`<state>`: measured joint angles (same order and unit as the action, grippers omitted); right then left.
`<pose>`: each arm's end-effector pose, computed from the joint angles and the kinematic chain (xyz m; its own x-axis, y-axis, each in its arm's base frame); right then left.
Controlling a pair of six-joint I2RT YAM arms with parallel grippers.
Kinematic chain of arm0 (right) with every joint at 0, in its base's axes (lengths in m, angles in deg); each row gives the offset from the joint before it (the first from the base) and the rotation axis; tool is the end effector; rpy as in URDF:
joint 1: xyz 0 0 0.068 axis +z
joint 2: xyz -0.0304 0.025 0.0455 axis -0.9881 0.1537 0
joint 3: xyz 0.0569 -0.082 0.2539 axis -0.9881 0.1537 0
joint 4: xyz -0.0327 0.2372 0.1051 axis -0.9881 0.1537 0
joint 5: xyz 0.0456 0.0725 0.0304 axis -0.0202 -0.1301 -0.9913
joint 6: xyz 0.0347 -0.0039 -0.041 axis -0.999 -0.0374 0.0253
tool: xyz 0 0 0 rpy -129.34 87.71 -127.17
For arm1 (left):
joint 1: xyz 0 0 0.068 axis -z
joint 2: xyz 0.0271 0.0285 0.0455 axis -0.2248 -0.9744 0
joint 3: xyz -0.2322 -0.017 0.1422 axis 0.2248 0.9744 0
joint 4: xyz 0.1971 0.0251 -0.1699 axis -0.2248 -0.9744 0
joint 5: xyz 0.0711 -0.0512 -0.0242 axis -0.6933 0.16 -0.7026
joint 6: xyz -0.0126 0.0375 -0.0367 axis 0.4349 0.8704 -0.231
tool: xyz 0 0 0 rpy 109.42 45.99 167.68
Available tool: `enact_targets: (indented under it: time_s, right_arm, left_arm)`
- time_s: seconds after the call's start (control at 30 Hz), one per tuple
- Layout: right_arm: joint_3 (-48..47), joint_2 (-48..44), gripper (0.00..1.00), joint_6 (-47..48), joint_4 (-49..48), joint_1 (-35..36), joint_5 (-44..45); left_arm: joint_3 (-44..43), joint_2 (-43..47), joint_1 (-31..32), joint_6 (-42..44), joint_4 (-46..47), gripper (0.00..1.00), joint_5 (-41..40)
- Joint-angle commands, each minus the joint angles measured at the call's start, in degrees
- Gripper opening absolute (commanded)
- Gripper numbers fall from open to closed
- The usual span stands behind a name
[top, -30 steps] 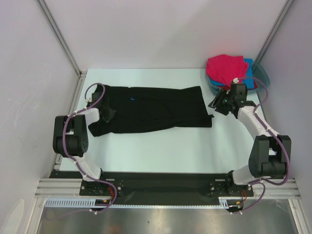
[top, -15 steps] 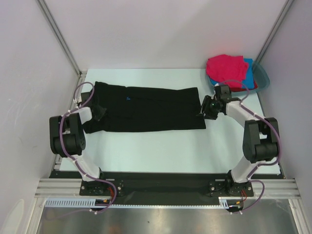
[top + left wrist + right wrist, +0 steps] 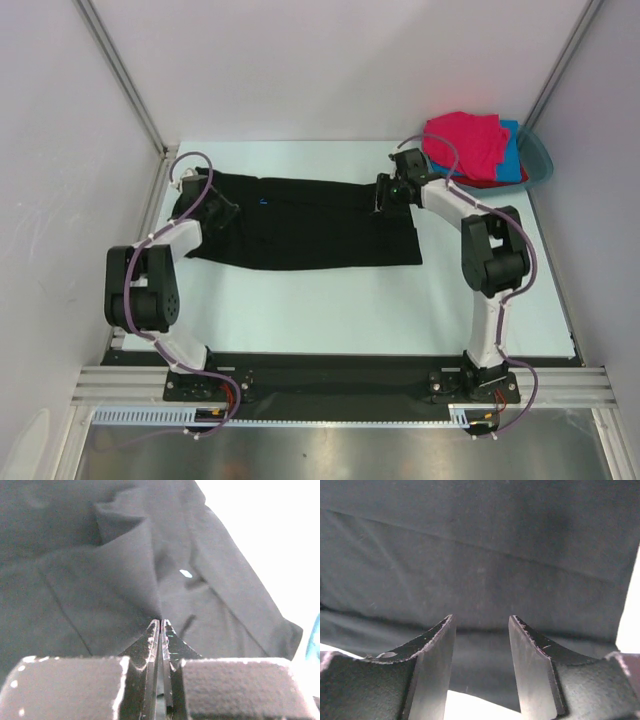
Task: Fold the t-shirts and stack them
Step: Fold the tshirt
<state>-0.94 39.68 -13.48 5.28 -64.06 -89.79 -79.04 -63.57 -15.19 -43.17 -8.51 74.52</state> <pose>0.4175 0.1354 0.2082 -0.8389 0.0787 -0.5385 -0.1332 0.9297 0.3433 0.3590 0.0116 0.1939 -0.4483 -0.7186 -0.5316 -0.4295 0.6948 -0.5769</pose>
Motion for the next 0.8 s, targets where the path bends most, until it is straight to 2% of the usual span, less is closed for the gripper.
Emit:
enact_targets:
  time_s: [0.0,0.2,0.33,0.5,0.6,0.7,0.77]
  right_arm:
    - [-4.8,4.7,0.51,1.6,-0.4,0.2,0.4]
    - [-9.5,9.2,0.51,3.1,1.3,0.7,0.1]
    - [-8.8,8.7,0.51,3.1,0.5,0.7,-0.4]
    - [-8.2,8.1,0.52,3.4,0.4,0.6,-0.7]
    - [-8.4,8.6,0.52,3.7,-0.2,0.6,-2.0]
    - [-8.3,8.7,0.52,3.8,0.0,0.7,-2.2]
    - [-8.3,8.8,0.52,3.7,0.2,0.8,-2.4]
  left_arm:
    - [-1.4,1.5,0.7,-2.0,3.5,0.08,0.8]
    - [-4.3,2.3,0.7,-1.3,-8.8,0.09,-6.4]
    - [-6.1,4.7,0.8,-0.9,-16.5,0.13,-17.5]
    - [-13.7,3.7,0.7,-1.0,-30.2,0.16,-28.9]
    - [-13.4,5.4,0.7,0.6,-27.1,0.16,-29.0]
    - [-9.8,8.3,0.6,2.2,-19.3,0.17,-23.3]
    - [-9.1,8.7,0.7,2.0,-17.5,0.17,-22.1]
